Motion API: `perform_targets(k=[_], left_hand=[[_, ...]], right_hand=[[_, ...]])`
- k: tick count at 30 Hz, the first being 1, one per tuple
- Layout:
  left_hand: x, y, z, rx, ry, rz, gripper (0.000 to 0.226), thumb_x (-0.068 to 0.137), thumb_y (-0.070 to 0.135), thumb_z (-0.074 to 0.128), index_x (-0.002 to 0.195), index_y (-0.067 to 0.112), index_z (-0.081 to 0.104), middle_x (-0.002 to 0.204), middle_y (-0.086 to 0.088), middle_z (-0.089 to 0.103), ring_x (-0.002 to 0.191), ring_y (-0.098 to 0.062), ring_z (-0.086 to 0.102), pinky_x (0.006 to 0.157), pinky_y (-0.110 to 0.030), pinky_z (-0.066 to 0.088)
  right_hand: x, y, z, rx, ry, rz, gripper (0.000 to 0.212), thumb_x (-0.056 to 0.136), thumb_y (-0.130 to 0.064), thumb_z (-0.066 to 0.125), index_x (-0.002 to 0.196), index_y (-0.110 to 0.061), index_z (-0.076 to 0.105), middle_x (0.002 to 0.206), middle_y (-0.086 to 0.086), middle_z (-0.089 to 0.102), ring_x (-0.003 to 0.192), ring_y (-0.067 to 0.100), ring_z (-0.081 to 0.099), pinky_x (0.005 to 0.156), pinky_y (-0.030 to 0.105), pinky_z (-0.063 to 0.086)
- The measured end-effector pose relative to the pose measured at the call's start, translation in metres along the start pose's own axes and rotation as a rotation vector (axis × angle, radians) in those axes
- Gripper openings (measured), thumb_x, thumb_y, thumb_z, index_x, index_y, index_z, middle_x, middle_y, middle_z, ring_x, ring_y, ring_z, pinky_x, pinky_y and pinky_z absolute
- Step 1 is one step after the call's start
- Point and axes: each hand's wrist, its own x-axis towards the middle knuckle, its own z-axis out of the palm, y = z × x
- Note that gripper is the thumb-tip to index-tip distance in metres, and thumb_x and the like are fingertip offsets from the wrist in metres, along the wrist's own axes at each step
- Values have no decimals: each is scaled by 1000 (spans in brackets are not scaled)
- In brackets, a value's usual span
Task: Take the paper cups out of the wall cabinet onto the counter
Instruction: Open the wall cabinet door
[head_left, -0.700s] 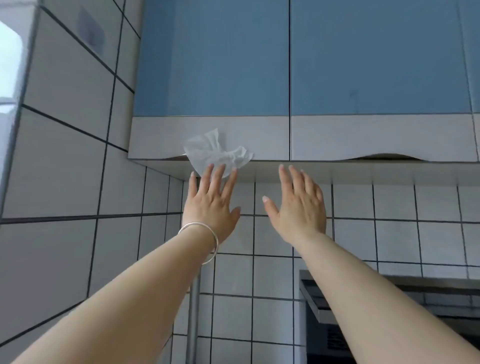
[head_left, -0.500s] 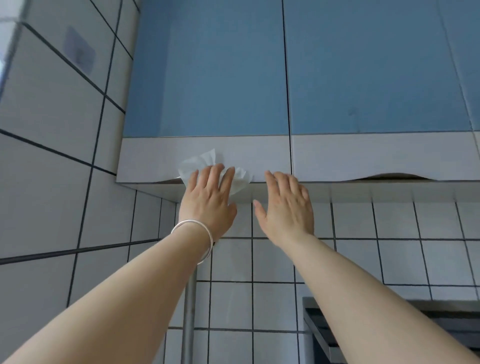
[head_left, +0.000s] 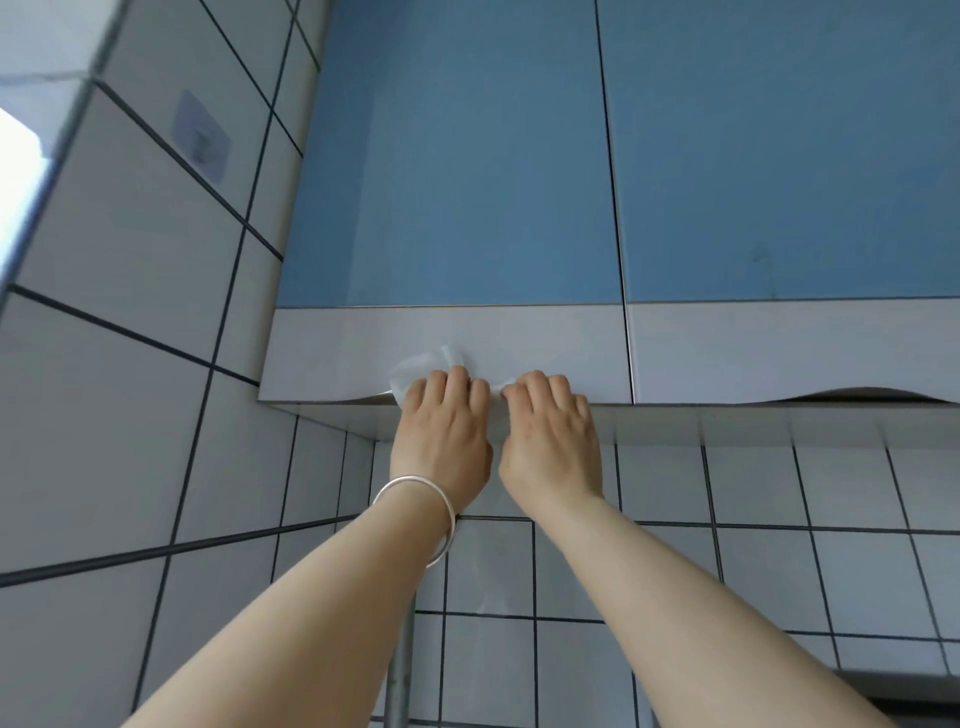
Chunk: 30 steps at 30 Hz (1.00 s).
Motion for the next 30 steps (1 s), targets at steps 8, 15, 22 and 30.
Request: perform_targets(k=[8, 15, 22, 30], left_hand=[[-1, -6, -26, -128, 37, -108, 20, 60, 8, 40, 72, 11, 55, 70, -6, 56, 59, -27, 53, 58, -29, 45], [-10, -28, -71, -341, -50, -191, 19, 90, 9, 48, 108, 6, 53, 109, -11, 52, 98, -30, 50, 67, -23, 22], [-24, -51, -120, -499, 36, -322, 15, 89, 17, 52, 101, 8, 53, 103, -4, 50, 85, -23, 49, 66, -25, 30], [-34, -102, -144, -246, 37, -361, 10, 85, 21, 48, 84, 11, 49, 77, 13, 35, 69, -8, 33, 59, -16, 29]], right_hand=[[-4, -30, -29, 183, -206, 209, 32, 88, -18, 52, 119, -10, 50, 125, 6, 44, 101, 30, 55, 72, 37, 45], [-12, -67, -70, 275, -41, 227, 30, 66, -6, 67, 95, -6, 62, 108, 10, 59, 67, 33, 63, 47, 28, 33], [-11, -103, -110, 191, 9, 74, 37, 49, -9, 77, 85, -9, 68, 93, 7, 66, 52, 24, 56, 35, 20, 28], [-18, -132, -120, 624, 168, -273, 39, 68, -4, 50, 103, -13, 62, 116, 1, 57, 87, 25, 58, 50, 27, 46]])
